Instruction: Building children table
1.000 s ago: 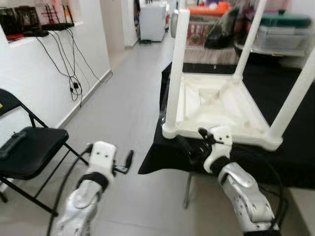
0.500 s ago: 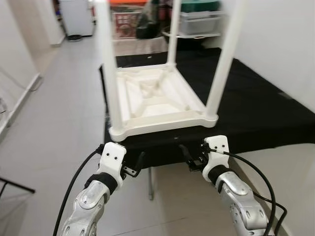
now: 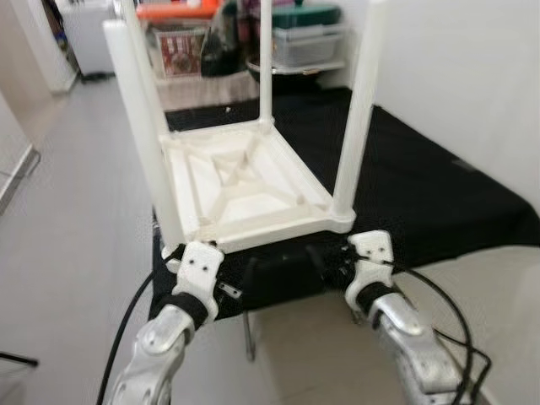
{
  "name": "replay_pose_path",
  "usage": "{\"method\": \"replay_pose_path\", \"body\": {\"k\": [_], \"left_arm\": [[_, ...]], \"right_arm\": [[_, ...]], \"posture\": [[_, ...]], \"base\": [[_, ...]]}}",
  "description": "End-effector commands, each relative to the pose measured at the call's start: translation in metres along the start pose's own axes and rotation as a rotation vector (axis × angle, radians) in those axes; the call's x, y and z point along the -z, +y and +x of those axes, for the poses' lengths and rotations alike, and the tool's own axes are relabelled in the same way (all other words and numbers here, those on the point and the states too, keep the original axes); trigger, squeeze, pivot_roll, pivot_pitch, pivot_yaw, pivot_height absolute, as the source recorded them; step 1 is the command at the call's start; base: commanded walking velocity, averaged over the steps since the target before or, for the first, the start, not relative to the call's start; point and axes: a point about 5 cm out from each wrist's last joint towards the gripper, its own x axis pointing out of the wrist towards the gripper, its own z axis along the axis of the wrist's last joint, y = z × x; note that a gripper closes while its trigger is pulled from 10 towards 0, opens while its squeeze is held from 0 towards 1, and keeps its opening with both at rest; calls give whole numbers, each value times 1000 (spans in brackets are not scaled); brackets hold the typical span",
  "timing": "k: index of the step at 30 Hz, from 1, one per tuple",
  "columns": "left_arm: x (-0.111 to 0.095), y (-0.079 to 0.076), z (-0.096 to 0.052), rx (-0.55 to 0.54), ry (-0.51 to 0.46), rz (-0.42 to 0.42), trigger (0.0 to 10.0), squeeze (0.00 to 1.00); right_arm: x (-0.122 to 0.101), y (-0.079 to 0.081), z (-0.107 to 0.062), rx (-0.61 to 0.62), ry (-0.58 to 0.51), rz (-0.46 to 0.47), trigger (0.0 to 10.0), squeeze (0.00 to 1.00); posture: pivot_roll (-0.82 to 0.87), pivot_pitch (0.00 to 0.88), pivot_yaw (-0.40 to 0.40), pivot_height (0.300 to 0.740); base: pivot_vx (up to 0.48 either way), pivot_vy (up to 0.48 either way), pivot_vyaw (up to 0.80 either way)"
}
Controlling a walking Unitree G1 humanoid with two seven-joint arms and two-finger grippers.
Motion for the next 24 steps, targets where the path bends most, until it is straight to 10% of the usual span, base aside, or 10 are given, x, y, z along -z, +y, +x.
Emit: {"method": "replay_pose_path", "body": {"k": [1,24], "left_arm": [[3,7,-4,-22,10,15,10000,0],[4,6,-6,-51,22,42,10000,0]], "right_arm": [[-1,15,4,-51,-14,17,10000,0],[-2,17,4,-113,-30,38,10000,0]], "posture": [[-42,35,12,740],[-43,33,4,740]], "base": [[277,0,0],[0,-307,0]]}}
